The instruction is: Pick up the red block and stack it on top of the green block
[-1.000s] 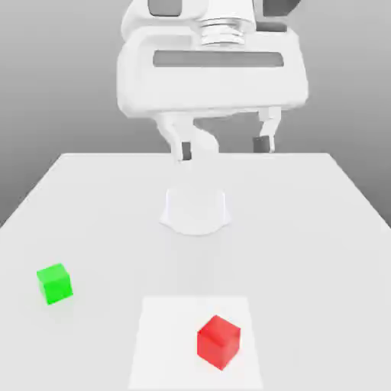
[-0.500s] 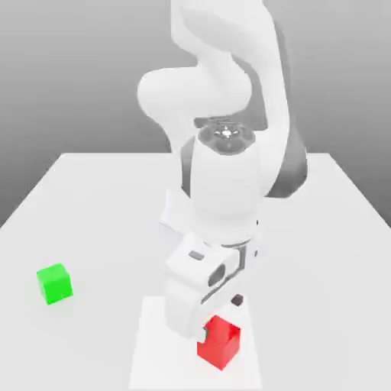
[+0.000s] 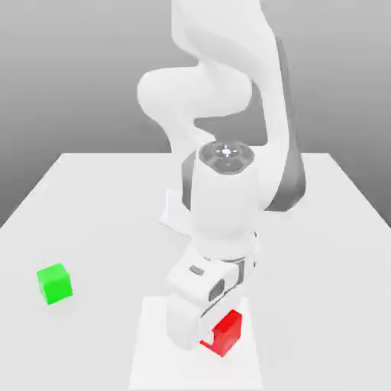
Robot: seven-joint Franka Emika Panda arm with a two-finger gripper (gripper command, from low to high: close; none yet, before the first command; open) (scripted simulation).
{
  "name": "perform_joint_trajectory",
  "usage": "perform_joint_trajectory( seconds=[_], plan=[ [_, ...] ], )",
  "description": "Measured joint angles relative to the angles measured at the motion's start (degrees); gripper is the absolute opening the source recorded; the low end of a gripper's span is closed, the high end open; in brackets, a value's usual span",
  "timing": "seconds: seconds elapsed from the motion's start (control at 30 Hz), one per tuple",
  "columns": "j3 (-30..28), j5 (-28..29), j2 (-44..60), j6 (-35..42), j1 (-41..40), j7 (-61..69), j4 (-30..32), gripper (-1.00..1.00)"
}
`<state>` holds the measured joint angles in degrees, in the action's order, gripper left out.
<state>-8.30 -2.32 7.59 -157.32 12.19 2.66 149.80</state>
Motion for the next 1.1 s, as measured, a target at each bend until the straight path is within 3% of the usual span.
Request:
perform_joint_trajectory(
  seconds=[0.3,0.53,0.8,1.0,1.03,1.1],
  plan=[
    [-11.0,6.4,-8.7,3.6,-18.1,-17.5,4.0,-1.00],
    [-17.5,8.0,-13.2,5.0,-30.8,-29.3,7.5,-1.00],
    [-18.7,0.4,-7.2,-0.3,-29.8,-25.2,7.2,-1.00],
    [-15.3,-8.6,-0.3,-6.1,-31.5,-18.8,7.1,-1.00],
    [-14.7,-9.5,0.5,-6.7,-31.9,-18.2,7.1,1.00],
    [-14.7,-9.5,0.5,-6.7,-31.9,-18.2,7.1,1.00]
  ],
)
